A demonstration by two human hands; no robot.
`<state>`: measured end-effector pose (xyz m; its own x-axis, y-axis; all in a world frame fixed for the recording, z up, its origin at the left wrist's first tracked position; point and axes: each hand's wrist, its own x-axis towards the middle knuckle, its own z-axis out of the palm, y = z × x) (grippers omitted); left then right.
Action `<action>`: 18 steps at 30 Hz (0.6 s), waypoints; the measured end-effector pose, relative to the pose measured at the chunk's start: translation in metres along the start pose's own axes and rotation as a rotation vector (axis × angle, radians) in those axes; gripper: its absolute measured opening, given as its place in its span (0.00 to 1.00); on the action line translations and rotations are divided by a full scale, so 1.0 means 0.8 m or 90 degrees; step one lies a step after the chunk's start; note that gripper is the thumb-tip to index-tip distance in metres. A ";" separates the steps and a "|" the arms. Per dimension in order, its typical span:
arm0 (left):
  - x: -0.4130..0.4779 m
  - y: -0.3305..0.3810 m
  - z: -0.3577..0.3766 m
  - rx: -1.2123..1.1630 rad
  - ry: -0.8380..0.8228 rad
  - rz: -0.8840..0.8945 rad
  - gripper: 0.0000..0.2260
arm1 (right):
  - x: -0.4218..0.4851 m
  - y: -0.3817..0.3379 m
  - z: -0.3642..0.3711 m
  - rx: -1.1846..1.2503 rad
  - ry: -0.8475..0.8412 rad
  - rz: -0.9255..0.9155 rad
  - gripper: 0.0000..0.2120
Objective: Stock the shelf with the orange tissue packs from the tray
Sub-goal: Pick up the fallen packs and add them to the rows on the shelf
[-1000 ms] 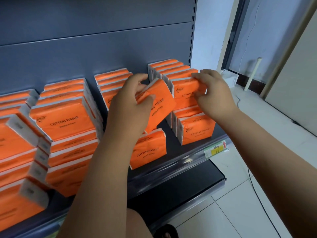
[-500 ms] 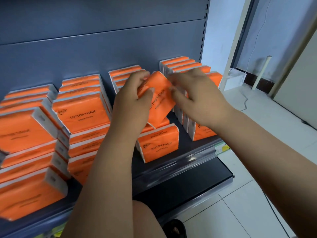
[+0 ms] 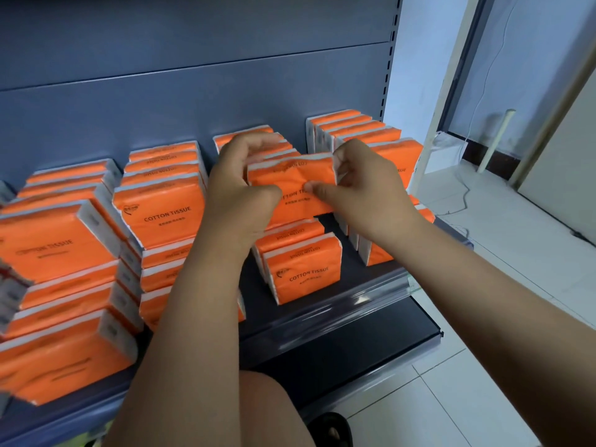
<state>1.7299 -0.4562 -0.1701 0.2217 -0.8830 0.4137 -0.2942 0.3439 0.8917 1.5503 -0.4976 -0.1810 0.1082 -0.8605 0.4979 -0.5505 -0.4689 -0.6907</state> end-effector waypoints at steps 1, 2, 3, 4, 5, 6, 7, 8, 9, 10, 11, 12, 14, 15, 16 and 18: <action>0.000 0.000 0.000 -0.008 0.032 -0.013 0.25 | 0.000 0.000 0.001 0.021 0.021 0.007 0.19; -0.001 0.001 0.000 -0.012 0.066 -0.019 0.22 | 0.000 -0.001 0.002 0.034 0.038 0.016 0.19; 0.000 0.001 0.000 -0.015 0.094 -0.022 0.19 | 0.001 -0.001 0.002 0.045 0.048 0.028 0.19; 0.000 0.002 0.000 -0.023 0.113 -0.029 0.17 | 0.002 -0.001 0.003 0.059 0.051 0.043 0.19; 0.000 0.001 -0.001 -0.031 0.124 -0.038 0.15 | 0.003 -0.002 0.004 0.078 0.047 0.056 0.18; 0.000 0.000 -0.002 -0.031 0.134 -0.049 0.15 | 0.004 -0.003 0.005 0.095 0.042 0.064 0.17; 0.000 -0.002 -0.003 -0.022 0.143 -0.062 0.14 | 0.004 -0.003 0.007 0.102 0.038 0.069 0.15; -0.001 -0.006 -0.004 -0.014 0.149 -0.077 0.14 | 0.004 -0.005 0.009 0.100 0.035 0.070 0.13; -0.001 -0.010 -0.006 -0.010 0.152 -0.089 0.15 | 0.004 -0.007 0.011 0.092 0.033 0.064 0.11; -0.002 -0.013 -0.008 -0.007 0.155 -0.096 0.15 | 0.004 -0.010 0.014 0.079 0.029 0.050 0.08; -0.002 -0.017 -0.011 0.000 0.162 -0.099 0.16 | 0.003 -0.014 0.017 0.061 0.024 0.036 0.06; -0.002 -0.018 -0.014 0.009 0.169 -0.097 0.16 | 0.003 -0.017 0.020 0.047 0.017 0.033 0.05; -0.003 -0.018 -0.016 0.023 0.181 -0.092 0.15 | 0.000 -0.024 0.024 0.051 -0.012 0.060 0.02; -0.003 -0.017 -0.017 0.031 0.186 -0.092 0.14 | -0.002 -0.026 0.024 0.064 -0.031 0.074 0.02; -0.003 -0.017 -0.016 0.040 0.190 -0.092 0.14 | -0.004 -0.028 0.024 0.082 -0.051 0.085 0.03; -0.006 -0.015 -0.014 0.060 0.194 -0.091 0.14 | -0.008 -0.031 0.022 0.113 -0.090 0.100 0.04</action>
<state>1.7429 -0.4527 -0.1803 0.5302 -0.7790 0.3347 -0.3222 0.1799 0.9294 1.5774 -0.4841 -0.1761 0.1533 -0.9391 0.3076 -0.4179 -0.3437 -0.8410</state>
